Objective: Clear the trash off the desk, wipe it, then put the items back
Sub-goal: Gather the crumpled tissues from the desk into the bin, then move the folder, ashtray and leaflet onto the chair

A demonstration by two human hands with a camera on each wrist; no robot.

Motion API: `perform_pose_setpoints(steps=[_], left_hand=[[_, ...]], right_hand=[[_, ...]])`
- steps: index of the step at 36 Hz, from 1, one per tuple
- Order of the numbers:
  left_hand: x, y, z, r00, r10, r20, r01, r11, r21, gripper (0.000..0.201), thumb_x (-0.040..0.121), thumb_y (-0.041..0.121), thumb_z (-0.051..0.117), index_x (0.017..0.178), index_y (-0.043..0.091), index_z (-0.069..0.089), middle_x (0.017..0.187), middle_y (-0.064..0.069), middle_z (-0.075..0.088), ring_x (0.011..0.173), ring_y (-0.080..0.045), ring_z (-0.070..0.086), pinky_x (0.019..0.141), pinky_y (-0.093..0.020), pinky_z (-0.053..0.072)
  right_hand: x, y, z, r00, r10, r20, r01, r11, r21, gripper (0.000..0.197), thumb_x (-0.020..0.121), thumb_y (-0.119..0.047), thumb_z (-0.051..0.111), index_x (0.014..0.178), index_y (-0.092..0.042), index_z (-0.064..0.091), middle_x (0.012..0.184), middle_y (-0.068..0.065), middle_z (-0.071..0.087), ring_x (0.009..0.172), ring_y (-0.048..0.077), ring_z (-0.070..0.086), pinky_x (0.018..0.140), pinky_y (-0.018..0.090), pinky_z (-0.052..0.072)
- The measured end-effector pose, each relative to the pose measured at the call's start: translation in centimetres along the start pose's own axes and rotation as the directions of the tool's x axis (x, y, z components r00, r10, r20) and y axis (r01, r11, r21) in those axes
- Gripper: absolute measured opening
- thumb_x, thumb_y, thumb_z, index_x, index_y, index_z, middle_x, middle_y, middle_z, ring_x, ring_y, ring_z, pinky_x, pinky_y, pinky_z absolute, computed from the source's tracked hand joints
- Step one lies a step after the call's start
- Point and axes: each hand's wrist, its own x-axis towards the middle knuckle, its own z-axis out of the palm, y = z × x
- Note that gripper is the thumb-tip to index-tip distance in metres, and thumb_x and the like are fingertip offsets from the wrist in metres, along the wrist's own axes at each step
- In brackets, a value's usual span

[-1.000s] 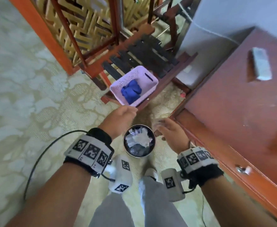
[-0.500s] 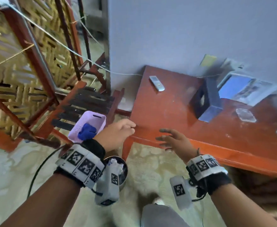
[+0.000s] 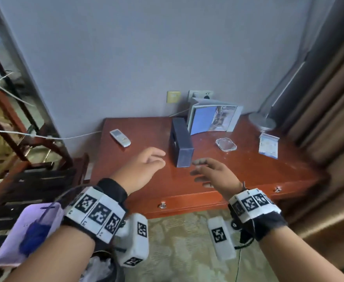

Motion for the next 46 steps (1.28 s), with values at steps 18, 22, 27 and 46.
perform_pose_setpoints(steps=[18,22,27,46], left_hand=[[16.3,9.1,18.4,0.989,-0.092,0.120,0.090,0.996,0.021,0.025,0.097,0.032,0.047,0.122,0.032,0.052,0.117,0.015,0.058,0.107,0.000,0.055,0.103,-0.035,0.043],[18.8,9.5,19.3,0.988,-0.115,0.105,0.112,0.993,0.037,0.024,0.097,0.032,0.047,0.120,0.033,0.052,0.114,0.017,0.058,0.107,0.000,0.055,0.103,-0.035,0.043],[21.5,9.3,19.3,0.984,-0.128,0.124,0.123,0.991,0.046,0.023,0.097,0.032,0.047,0.119,0.034,0.053,0.114,0.018,0.058,0.108,0.000,0.055,0.103,-0.033,0.042],[41.8,11.8,14.9,0.986,-0.013,0.165,-0.026,0.973,0.231,0.027,0.097,0.027,0.046,0.123,0.025,0.053,0.126,0.007,0.056,0.102,-0.011,0.057,0.075,-0.023,0.042]], right_hand=[[10.7,5.7,-24.3,0.996,0.088,-0.025,-0.090,0.992,-0.084,0.015,0.096,-0.012,0.047,0.100,-0.018,0.061,0.092,0.001,0.070,0.073,0.014,0.061,0.064,0.024,0.044],[13.4,6.4,-25.1,0.995,0.101,-0.012,-0.102,0.993,-0.061,0.015,0.096,-0.013,0.048,0.100,-0.019,0.061,0.094,0.001,0.070,0.074,0.014,0.062,0.066,0.025,0.045],[16.5,7.0,-24.9,0.993,0.118,0.023,-0.116,0.990,-0.075,0.014,0.096,-0.015,0.048,0.098,-0.022,0.060,0.093,-0.001,0.070,0.075,0.013,0.064,0.067,0.025,0.045],[32.2,6.2,-27.6,0.958,0.224,-0.178,-0.259,0.945,-0.202,0.024,0.093,-0.018,0.054,0.116,-0.019,0.056,0.106,0.002,0.063,0.089,0.019,0.065,0.072,0.030,0.053]])
